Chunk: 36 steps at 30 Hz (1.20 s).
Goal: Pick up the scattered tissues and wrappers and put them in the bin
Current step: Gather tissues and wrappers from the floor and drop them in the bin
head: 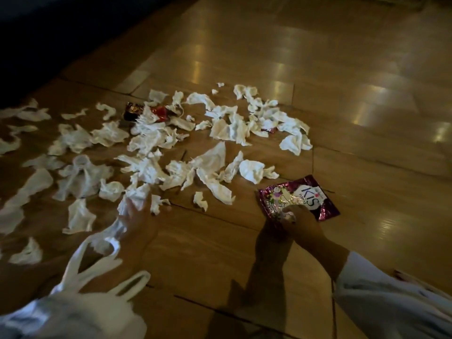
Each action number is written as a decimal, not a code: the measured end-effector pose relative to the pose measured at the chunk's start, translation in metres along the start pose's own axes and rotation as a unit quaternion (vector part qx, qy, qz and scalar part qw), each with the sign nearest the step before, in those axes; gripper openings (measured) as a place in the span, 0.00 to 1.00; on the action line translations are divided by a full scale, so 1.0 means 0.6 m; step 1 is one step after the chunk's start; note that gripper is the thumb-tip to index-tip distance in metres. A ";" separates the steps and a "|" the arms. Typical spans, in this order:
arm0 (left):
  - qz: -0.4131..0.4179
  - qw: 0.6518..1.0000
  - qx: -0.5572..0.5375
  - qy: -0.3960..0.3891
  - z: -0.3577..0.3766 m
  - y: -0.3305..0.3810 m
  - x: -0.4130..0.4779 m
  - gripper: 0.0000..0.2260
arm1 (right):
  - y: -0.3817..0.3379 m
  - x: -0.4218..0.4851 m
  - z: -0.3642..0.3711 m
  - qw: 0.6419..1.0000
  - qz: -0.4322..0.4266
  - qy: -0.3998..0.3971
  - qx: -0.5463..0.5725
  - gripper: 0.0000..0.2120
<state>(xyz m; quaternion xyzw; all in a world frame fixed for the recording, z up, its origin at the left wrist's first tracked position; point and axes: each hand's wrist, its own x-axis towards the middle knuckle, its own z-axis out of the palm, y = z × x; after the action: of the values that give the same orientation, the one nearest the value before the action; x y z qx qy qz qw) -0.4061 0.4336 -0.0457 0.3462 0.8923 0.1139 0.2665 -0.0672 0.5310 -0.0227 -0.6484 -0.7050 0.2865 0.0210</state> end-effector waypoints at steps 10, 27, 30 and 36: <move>0.142 0.986 -0.085 0.023 0.094 0.023 -0.102 0.03 | -0.012 -0.071 0.074 0.985 -0.086 -0.095 -0.119 0.28; 0.296 0.939 0.172 0.019 0.124 0.048 -0.064 0.16 | 0.066 0.028 -0.005 0.996 0.067 0.004 0.055 0.36; 0.308 0.938 0.159 0.012 0.124 0.021 -0.086 0.16 | 0.070 0.013 0.014 0.997 0.066 0.021 0.026 0.34; 0.207 0.978 0.017 -0.014 0.113 -0.004 -0.107 0.24 | 0.037 -0.023 0.027 0.987 0.087 0.014 0.132 0.29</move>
<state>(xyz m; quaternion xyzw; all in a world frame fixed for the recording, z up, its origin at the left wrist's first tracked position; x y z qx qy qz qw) -0.3301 0.3895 -0.0775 0.5292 0.7992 0.1467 0.2442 -0.0516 0.5122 -0.0413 -0.7026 -0.6020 0.3683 0.0913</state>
